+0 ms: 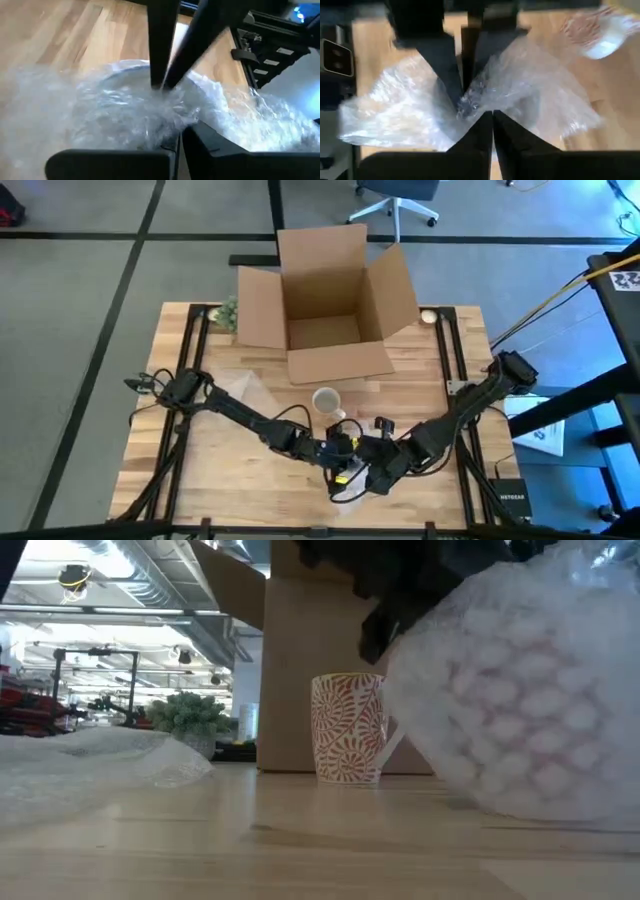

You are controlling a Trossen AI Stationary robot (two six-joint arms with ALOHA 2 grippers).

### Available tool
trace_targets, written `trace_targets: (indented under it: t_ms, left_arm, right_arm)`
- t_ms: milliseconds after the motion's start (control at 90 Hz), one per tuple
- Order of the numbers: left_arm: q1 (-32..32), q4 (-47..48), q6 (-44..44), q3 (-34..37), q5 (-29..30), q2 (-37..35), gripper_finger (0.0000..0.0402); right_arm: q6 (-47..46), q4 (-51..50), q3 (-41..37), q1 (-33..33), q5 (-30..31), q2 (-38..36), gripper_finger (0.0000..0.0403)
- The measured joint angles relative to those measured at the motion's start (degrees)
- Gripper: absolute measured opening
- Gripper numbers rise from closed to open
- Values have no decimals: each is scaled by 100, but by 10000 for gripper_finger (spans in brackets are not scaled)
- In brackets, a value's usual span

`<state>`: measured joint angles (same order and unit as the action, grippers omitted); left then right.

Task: Wrap mug
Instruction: Wrap the red mug with transparent bubble wrap

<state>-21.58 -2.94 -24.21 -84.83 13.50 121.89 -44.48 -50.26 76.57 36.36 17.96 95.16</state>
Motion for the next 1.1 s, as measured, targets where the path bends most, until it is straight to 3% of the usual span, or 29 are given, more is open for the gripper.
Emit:
trace_targets:
  t_ms: [156, 344, 578, 722, 900, 1100]
  left_arm:
    - [-20, 105, 13, 21, -44, 21, 0]
    - [-3, 164, 11, 41, -29, 47, 0]
    - [-1, 114, 13, 39, -24, 48, 0]
    - [-1, 79, 55, 39, -28, 46, 0]
    - [26, 70, 66, 35, -33, 37, 0]
    - [120, 56, 63, 26, -194, 15, 0]
  right_arm:
    - [168, -274, 413, -20, 339, -5, 0]
    - [248, 345, 5, -120, 308, 47, 0]
    - [-689, -798, -239, 169, 719, 34, 0]
    - [-1291, -1061, -800, 345, 558, 33, 0]
    - [-1510, 857, -1956, 411, 247, 33, 0]
    - [-1293, 2676, -2605, 275, 189, 38, 0]
